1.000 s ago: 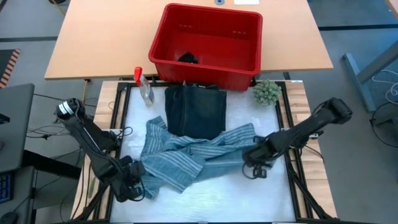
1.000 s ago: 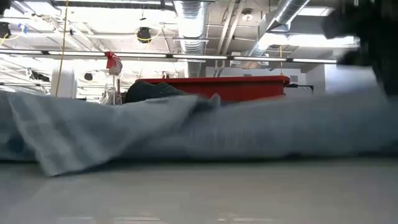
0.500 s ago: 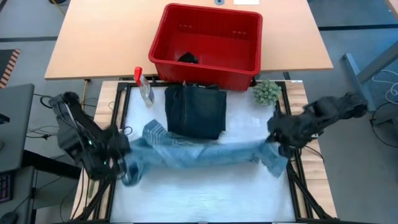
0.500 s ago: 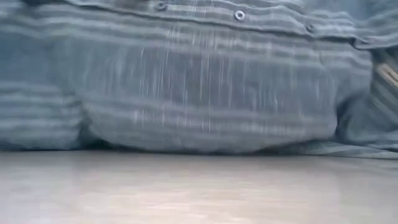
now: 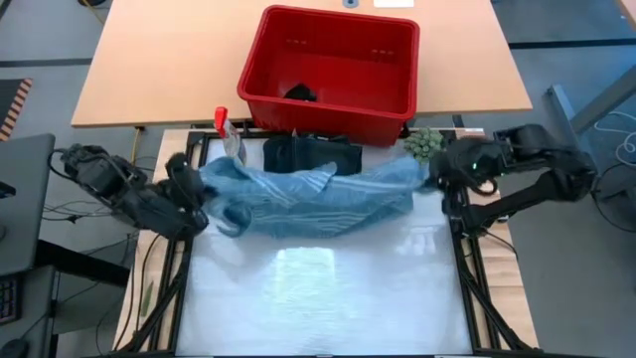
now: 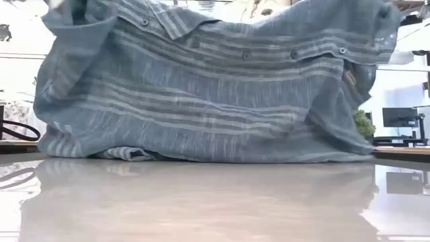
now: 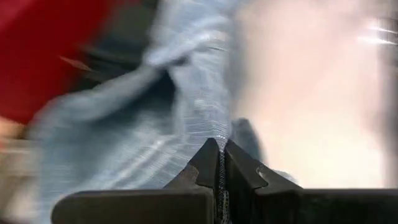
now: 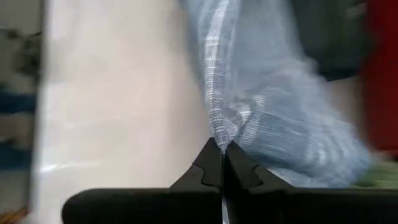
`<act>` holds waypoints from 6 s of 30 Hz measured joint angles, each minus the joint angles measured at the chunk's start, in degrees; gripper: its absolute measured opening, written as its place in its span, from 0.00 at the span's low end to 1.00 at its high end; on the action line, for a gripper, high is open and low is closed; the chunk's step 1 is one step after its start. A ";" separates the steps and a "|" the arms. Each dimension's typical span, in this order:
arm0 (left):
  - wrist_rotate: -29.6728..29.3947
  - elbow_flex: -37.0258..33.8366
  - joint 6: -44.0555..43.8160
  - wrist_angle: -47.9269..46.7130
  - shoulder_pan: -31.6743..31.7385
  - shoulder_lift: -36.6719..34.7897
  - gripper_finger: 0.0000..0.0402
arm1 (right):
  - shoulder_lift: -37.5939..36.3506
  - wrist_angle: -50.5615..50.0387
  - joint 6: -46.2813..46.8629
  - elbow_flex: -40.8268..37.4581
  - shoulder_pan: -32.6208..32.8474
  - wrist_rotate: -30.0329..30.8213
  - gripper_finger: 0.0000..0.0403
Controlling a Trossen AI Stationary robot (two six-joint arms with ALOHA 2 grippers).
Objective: Fold Laundry from Bin
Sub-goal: Fold the blue long sleeve on the table
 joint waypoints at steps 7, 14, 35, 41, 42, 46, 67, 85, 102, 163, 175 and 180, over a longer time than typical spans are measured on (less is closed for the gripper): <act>21.51 -6.12 -16.58 3.81 -10.18 5.35 0.00 | -0.44 10.32 21.41 -14.64 21.60 -1.85 0.05; 24.44 -22.07 -31.60 24.46 -22.39 13.93 0.00 | 5.11 29.86 36.96 -32.97 36.61 2.43 0.05; 43.91 -25.62 -38.88 37.71 -28.62 24.28 0.29 | 16.29 37.92 41.93 -34.88 40.13 -25.07 0.63; 37.48 -25.62 -35.76 37.54 -25.45 19.13 0.38 | 11.50 38.45 41.96 -34.88 32.46 -15.13 0.65; 36.54 -25.62 -35.16 37.34 -24.79 17.59 0.38 | 11.37 39.38 41.38 -35.14 30.85 -14.96 0.65; 29.87 -25.62 -33.21 35.15 -22.66 11.64 0.39 | 11.27 46.05 37.28 -39.25 26.35 -14.87 0.65; 27.18 -46.35 -26.04 47.60 -12.52 10.93 0.39 | 11.25 67.03 44.83 -59.05 22.89 -10.02 0.65; 37.31 -55.95 -27.05 60.87 -10.86 10.93 0.39 | 11.34 70.90 44.87 -61.02 22.73 -6.81 0.65; 34.56 -52.89 -25.11 60.88 -10.31 8.78 0.00 | 15.44 69.44 39.55 -58.27 23.58 -13.03 0.06; 27.24 -50.34 -26.97 60.40 -9.07 -1.60 0.00 | 11.48 40.72 32.91 -53.49 22.52 -10.26 0.59; 26.87 -50.34 -25.66 59.85 -9.07 -1.60 0.00 | 11.14 38.10 33.14 -53.00 23.04 -10.26 0.05; 27.12 -50.34 -25.66 59.85 -9.07 -1.60 0.00 | 10.22 35.99 32.90 -51.73 23.02 -10.29 0.06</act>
